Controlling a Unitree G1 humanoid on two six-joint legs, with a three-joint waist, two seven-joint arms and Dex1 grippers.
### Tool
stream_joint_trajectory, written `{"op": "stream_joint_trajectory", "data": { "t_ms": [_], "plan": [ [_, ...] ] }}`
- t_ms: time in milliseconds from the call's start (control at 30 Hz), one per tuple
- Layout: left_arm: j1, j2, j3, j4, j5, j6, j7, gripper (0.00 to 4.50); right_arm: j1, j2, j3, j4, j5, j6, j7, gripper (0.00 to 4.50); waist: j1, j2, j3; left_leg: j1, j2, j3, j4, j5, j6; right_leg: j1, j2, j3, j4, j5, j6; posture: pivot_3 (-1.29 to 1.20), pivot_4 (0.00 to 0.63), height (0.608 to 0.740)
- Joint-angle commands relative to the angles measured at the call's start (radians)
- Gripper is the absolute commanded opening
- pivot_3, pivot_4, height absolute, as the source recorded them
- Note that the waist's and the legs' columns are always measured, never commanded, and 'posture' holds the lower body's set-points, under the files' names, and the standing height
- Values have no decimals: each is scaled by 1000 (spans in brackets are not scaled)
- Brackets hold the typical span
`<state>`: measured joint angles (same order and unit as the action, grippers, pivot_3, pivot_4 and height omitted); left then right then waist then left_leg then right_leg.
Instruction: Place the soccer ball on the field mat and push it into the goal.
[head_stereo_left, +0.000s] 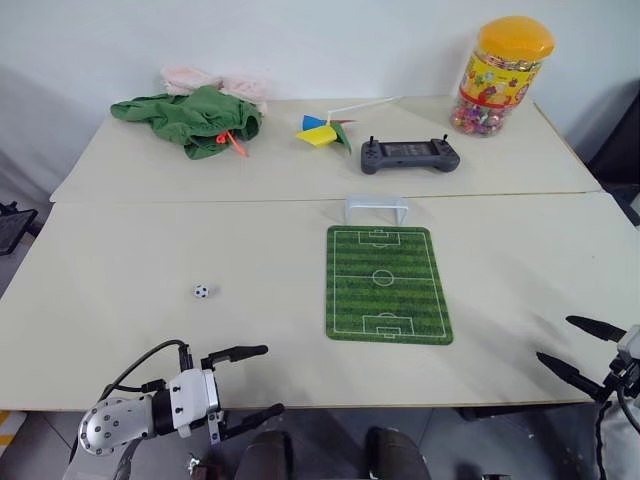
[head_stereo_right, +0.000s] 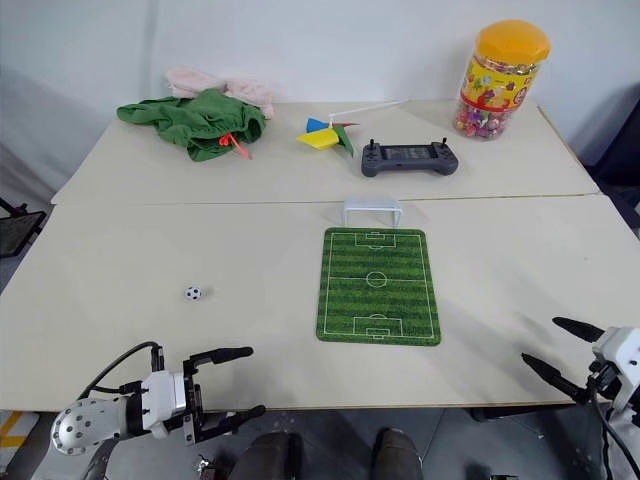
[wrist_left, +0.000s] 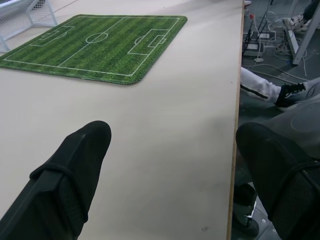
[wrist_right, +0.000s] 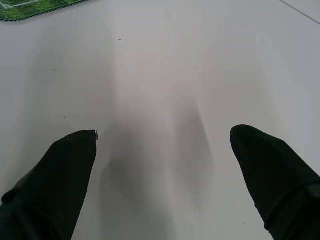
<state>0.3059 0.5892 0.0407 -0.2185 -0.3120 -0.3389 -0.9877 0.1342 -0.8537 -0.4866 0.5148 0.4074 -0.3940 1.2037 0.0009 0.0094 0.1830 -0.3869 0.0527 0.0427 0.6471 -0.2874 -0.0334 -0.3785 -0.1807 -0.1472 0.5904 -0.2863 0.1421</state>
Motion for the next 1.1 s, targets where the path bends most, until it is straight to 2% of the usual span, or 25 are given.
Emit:
{"op": "stream_joint_trajectory", "data": {
  "t_ms": [33,133,400,500,600,667,800,967,1100],
  "plan": [
    [-5,-2,5,-12,-10,10,18,4478,-5,-8,-29,-19,16,-5,-14,4500,0,0,0,0,0,0,0,0,0,0,0,0,0,0,0,0,150,740],
    [-13,-18,11,-33,-23,84,75,4478,-12,-7,-29,-19,20,1,-22,4500,0,0,0,0,0,0,0,0,0,0,0,0,0,0,0,0,150,740],
    [-16,-23,21,-99,-39,103,98,4478,-43,-9,-15,3,10,-4,-21,4500,0,0,0,0,0,0,0,0,0,0,0,1,0,0,0,0,150,740],
    [-43,-34,51,-162,-53,194,187,4478,-67,-4,-7,-3,15,1,-18,4500,0,0,0,0,0,0,0,0,0,0,0,1,1,0,0,0,150,740],
    [-84,-33,71,-181,-3,290,277,4478,-81,-2,0,-8,24,10,0,4500,1,0,0,1,0,0,0,0,0,0,0,1,1,1,1,0,150,740],
    [-153,-83,125,-174,9,418,447,4478,-88,-3,6,-7,23,13,13,4500,3,0,0,1,0,0,1,0,0,1,0,1,1,1,1,0,150,740],
    [-225,-176,188,-194,-4,582,638,4478,-107,0,15,-4,16,22,16,4500,5,-1,0,1,-1,0,1,1,-1,1,0,3,2,2,3,0,150,740],
    [-266,-226,198,-198,24,759,782,4478,-132,10,20,-33,44,34,44,4500,2,-2,1,2,-1,3,1,3,-4,1,0,5,1,2,4,0,150,740],
    [-265,-240,196,-200,34,848,828,4478,-141,15,17,-76,85,51,88,4500,2,-2,1,2,-1,4,2,3,-4,1,1,7,1,3,4,0,150,740]
  ]
}}
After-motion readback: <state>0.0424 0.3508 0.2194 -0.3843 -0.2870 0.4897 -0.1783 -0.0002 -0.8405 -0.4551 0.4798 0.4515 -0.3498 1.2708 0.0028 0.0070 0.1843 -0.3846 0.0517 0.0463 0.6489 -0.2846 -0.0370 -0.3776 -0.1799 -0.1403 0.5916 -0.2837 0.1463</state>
